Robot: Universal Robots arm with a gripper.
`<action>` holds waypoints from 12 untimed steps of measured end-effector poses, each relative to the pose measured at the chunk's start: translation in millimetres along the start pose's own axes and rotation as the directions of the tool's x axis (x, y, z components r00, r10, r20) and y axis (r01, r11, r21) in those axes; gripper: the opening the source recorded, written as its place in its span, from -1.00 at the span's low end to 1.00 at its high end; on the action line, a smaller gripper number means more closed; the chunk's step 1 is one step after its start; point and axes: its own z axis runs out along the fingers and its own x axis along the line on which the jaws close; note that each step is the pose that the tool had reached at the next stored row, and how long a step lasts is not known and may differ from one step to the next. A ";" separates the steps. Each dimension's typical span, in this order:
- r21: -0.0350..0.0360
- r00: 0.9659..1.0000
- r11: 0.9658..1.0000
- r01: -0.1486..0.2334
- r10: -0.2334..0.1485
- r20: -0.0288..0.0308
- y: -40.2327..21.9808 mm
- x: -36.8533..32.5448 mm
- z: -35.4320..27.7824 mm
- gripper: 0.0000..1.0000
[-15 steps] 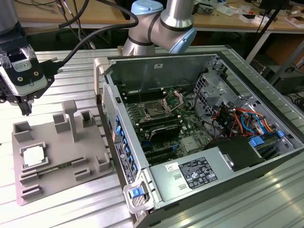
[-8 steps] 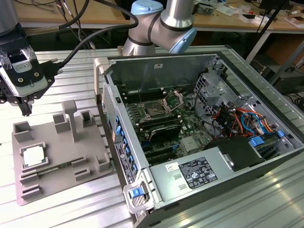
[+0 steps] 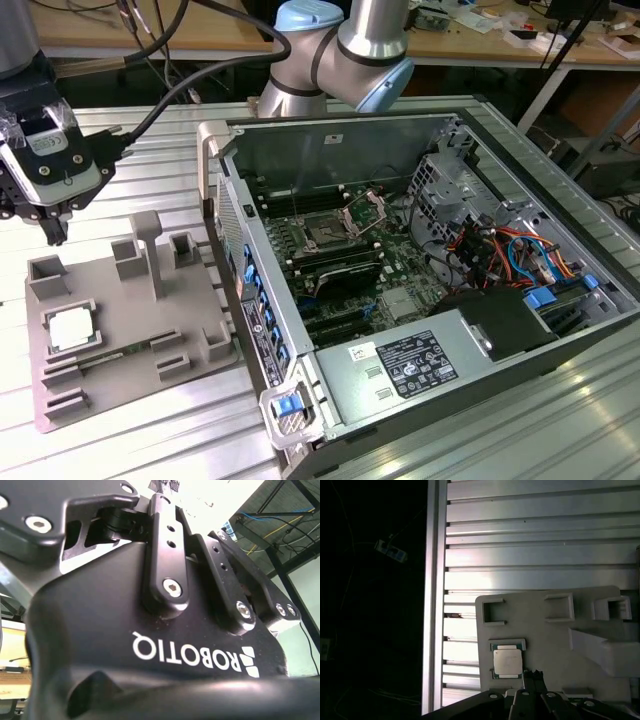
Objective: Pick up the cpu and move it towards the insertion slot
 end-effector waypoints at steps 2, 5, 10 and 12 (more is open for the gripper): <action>0.000 1.000 1.000 0.000 0.000 0.000 0.0 0.0 0.3 -0.79; 0.000 1.000 1.000 0.000 0.000 0.000 0.0 0.0 1.0 -0.79; 0.000 1.000 1.000 0.000 0.000 0.000 -0.1 0.0 2.1 -0.79; 0.000 1.000 1.000 0.000 0.000 0.000 -0.1 0.0 2.5 -0.79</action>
